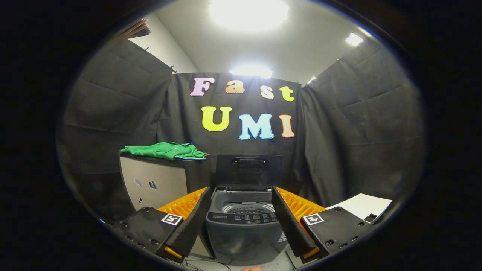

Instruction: Put the clothes into the washing machine and then close the washing machine lid.

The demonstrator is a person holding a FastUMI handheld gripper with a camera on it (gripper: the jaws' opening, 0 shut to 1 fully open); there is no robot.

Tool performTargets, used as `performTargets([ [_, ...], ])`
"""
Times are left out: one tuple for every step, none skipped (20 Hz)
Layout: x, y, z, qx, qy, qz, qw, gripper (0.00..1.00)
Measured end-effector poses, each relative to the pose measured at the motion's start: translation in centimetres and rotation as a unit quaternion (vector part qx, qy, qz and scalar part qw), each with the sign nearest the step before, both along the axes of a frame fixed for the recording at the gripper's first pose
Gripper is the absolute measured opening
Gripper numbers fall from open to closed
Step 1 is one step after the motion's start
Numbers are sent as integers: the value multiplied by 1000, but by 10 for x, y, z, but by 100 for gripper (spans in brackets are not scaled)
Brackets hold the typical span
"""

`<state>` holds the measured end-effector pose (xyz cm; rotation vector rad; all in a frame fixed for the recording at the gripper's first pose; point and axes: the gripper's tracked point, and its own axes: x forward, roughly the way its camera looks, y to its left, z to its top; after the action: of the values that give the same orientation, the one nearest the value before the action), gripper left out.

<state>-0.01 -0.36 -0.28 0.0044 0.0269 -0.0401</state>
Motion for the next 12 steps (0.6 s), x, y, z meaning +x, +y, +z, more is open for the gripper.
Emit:
performTargets([
  [0,0,0,0,2,-1,1000,100],
  [0,0,1,1,2,-3,1000,100],
  [0,0,0,0,1,-4,1000,100],
  [0,-1,0,-2,1,-6,1000,100],
  [0,-2,1,-2,1,-8,1000,100],
  [0,-2,2,-1,0,-11,1000,100],
  [0,-2,1,2,-1,-13,1000,100],
  [1,-3,0,3,1,-15,1000,100],
  [0,-4,0,3,1,-17,1000,100],
  [0,-4,1,3,1,-17,1000,100],
  [0,-4,1,3,1,-17,1000,100],
  [1,-4,0,4,1,-17,1000,100],
])
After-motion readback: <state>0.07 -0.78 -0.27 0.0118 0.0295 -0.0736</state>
